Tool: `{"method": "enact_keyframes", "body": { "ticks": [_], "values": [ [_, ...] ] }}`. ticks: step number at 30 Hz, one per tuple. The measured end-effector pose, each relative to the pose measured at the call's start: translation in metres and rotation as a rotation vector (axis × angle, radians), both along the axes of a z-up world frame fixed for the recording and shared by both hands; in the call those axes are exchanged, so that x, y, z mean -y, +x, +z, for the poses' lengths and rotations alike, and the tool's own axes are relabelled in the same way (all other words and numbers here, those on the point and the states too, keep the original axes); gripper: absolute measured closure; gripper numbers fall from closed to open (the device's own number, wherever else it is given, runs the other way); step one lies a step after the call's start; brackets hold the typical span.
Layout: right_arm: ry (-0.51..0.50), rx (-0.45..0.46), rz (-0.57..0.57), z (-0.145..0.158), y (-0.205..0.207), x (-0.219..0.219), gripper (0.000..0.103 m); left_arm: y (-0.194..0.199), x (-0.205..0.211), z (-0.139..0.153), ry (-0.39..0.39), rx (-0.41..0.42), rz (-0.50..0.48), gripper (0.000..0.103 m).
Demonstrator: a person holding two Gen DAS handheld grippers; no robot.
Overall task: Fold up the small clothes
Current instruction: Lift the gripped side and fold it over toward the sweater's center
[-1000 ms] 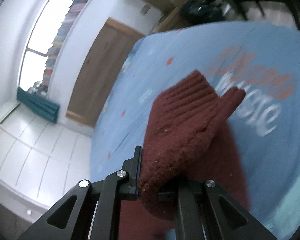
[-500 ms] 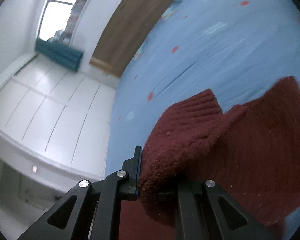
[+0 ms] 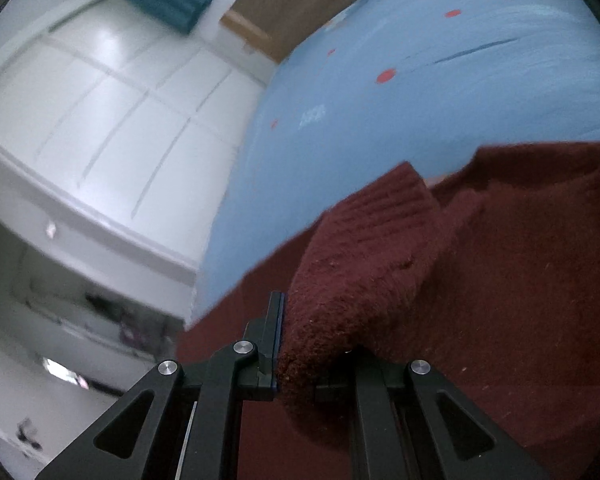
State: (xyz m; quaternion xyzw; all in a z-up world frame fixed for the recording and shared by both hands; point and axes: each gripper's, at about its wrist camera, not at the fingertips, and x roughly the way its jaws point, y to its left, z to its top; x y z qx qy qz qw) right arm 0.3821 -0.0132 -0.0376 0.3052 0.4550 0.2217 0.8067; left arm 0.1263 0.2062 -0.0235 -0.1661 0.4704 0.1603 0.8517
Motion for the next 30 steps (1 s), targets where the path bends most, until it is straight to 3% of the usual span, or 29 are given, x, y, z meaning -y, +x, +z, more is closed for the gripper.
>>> {"method": "enact_keyframes", "body": {
  "ticks": [14,19,26,30],
  "values": [
    [-0.285,-0.018,0.204,-0.043,-0.028,-0.084,0.090,0.004,0.011,-0.006,0.002,-0.019,-0.030,0.001],
    [-0.286,-0.020,0.212,-0.049,-0.038,-0.097,0.080,0.007,0.015,-0.007,0.003,-0.018,-0.041,0.001],
    [-0.249,-0.008,0.237,-0.048,-0.048,-0.111,0.054,0.012,0.020,-0.006,0.004,-0.014,-0.054,0.001],
    [-0.230,0.005,0.286,-0.041,-0.055,-0.116,0.052,0.015,0.026,-0.002,0.007,-0.001,-0.065,0.001]
  ]
}}
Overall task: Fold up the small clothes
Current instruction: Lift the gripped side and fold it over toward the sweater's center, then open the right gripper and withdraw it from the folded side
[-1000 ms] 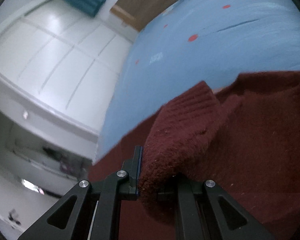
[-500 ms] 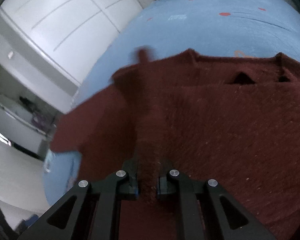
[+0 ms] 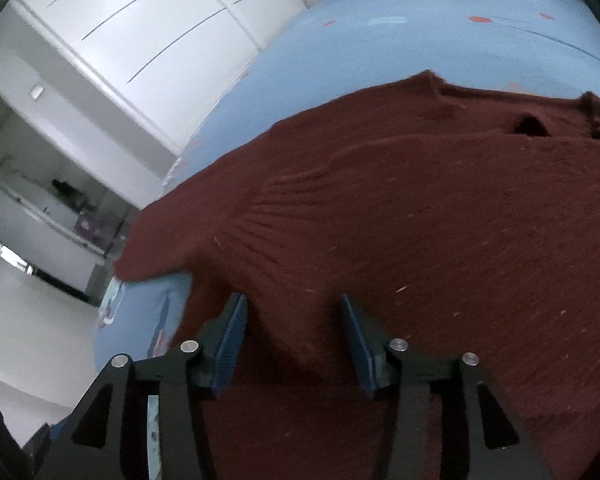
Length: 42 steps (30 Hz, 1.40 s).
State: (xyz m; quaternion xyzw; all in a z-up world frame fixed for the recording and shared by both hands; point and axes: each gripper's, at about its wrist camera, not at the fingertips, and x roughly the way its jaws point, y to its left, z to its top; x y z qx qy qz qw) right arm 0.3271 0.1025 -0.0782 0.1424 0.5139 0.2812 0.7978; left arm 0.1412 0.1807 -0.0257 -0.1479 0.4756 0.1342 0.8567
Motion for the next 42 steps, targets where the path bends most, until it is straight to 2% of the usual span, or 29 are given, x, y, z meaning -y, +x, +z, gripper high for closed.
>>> {"method": "enact_keyframes", "body": {
  "ticks": [3,6,12,17,21,25,29,32,36,42],
  "values": [
    [-0.022,0.045,0.021,0.011,-0.011,0.000,0.051,0.000,0.003,0.003,-0.003,0.019,-0.005,0.001],
    [-0.064,0.091,-0.036,0.018,-0.017,0.021,0.052,-0.002,0.004,0.010,0.000,0.071,0.019,0.001],
    [-0.282,0.156,-0.203,0.018,-0.018,0.071,0.051,0.003,0.009,0.019,0.001,0.114,0.011,0.001],
    [-0.433,0.144,-0.244,0.000,-0.022,0.103,0.052,0.007,0.015,0.019,-0.038,0.092,-0.021,0.001],
    [-0.441,0.167,-0.236,-0.011,-0.042,0.106,0.051,0.006,0.017,0.020,-0.046,0.089,-0.034,0.001],
    [-0.435,0.177,-0.231,-0.009,-0.056,0.110,0.051,0.004,0.018,0.023,-0.050,0.102,-0.035,0.001],
    [-0.465,0.219,-0.221,0.010,-0.062,0.116,0.051,0.002,0.018,0.028,-0.018,0.126,-0.024,0.001],
    [-0.493,0.246,-0.295,0.023,-0.056,0.141,0.051,0.002,0.017,0.028,-0.021,0.130,-0.011,0.001],
    [-0.540,0.221,-0.413,0.024,-0.041,0.184,0.050,0.004,0.019,0.027,-0.021,0.128,-0.006,0.001],
    [-0.542,0.128,-0.480,0.001,-0.041,0.221,0.047,0.006,0.022,0.027,-0.041,0.133,0.002,0.002]
  ]
}}
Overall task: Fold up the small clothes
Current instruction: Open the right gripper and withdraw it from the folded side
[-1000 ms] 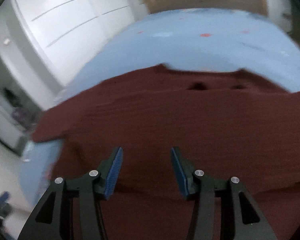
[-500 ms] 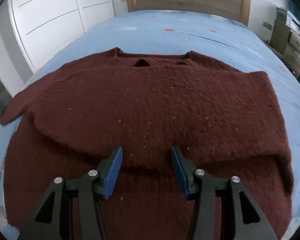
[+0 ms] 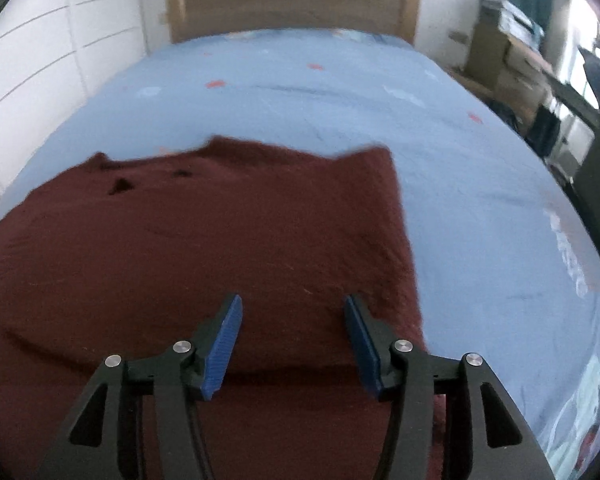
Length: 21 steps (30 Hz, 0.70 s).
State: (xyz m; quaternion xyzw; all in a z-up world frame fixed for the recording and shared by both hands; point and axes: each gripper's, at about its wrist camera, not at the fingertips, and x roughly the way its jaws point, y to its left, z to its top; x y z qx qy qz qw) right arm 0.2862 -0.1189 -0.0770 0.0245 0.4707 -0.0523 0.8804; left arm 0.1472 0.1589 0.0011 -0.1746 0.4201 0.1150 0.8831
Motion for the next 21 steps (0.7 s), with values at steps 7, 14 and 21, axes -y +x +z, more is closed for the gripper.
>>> {"method": "enact_keyframes", "body": {
  "ticks": [7,14,21],
  "values": [
    [0.010,0.014,0.028,-0.008,-0.019,0.002,0.047,0.002,0.007,0.006,0.028,-0.018,-0.032,0.002],
    [0.018,-0.044,0.048,-0.013,-0.046,0.000,0.043,0.000,0.006,0.006,0.020,-0.026,-0.041,0.002],
    [0.026,-0.028,0.049,-0.003,-0.089,0.002,0.043,-0.003,0.004,0.007,0.041,-0.019,-0.052,0.002]
  ]
}}
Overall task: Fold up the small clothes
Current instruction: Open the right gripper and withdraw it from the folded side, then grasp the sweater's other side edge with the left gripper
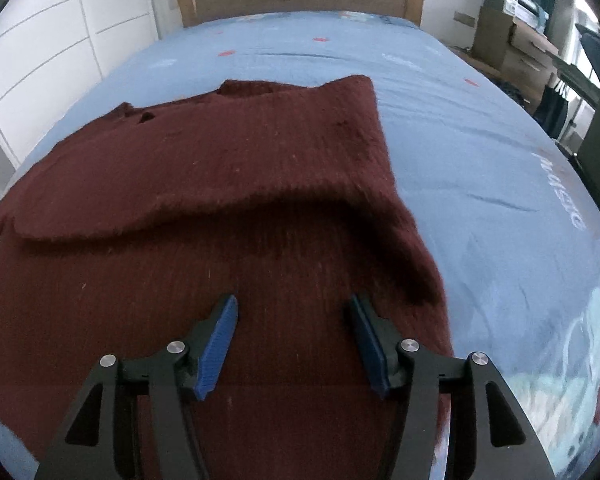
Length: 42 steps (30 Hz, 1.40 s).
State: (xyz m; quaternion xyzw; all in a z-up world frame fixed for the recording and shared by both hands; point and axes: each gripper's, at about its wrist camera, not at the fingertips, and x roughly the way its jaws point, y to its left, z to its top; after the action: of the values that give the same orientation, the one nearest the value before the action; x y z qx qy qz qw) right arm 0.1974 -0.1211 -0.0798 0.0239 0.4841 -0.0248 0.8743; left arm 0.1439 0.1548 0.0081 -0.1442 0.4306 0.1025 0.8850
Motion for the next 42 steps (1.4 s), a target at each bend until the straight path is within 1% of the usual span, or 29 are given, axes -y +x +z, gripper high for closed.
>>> {"method": "enact_keyframes", "body": {
  "ticks": [8,12,14,16,20,25,32,36,39,42],
  "values": [
    [-0.004,0.027,0.009,0.022,-0.027,-0.009,0.043,0.004,-0.016,-0.008,0.007,-0.020,0.003,0.002],
    [0.003,0.035,0.010,0.028,-0.039,-0.015,0.043,0.014,-0.028,-0.016,0.007,-0.039,0.008,0.002],
    [0.005,0.031,0.013,0.029,-0.043,-0.017,0.043,0.022,-0.039,-0.021,-0.005,-0.042,0.022,0.002],
    [0.000,0.026,0.016,0.028,-0.045,-0.018,0.043,0.031,-0.053,-0.026,-0.037,-0.044,0.041,0.002],
    [-0.002,0.017,0.019,0.027,-0.048,-0.019,0.043,0.051,-0.095,-0.040,-0.138,-0.042,0.107,0.002],
    [0.008,0.008,0.009,0.024,-0.047,-0.017,0.043,0.067,-0.147,-0.052,-0.203,-0.036,0.196,0.002],
    [0.028,-0.005,0.002,0.018,-0.046,-0.015,0.043,0.073,-0.238,-0.071,-0.341,-0.008,0.388,0.002],
    [0.036,-0.013,0.009,0.015,-0.044,-0.015,0.043,0.072,-0.281,-0.087,-0.429,0.017,0.491,0.003],
    [0.038,-0.016,0.014,0.015,-0.043,-0.016,0.043,0.067,-0.302,-0.098,-0.495,0.047,0.543,0.004],
    [0.034,-0.017,0.022,0.015,-0.041,-0.019,0.043,0.061,-0.320,-0.106,-0.564,0.090,0.582,0.009]
  ]
}}
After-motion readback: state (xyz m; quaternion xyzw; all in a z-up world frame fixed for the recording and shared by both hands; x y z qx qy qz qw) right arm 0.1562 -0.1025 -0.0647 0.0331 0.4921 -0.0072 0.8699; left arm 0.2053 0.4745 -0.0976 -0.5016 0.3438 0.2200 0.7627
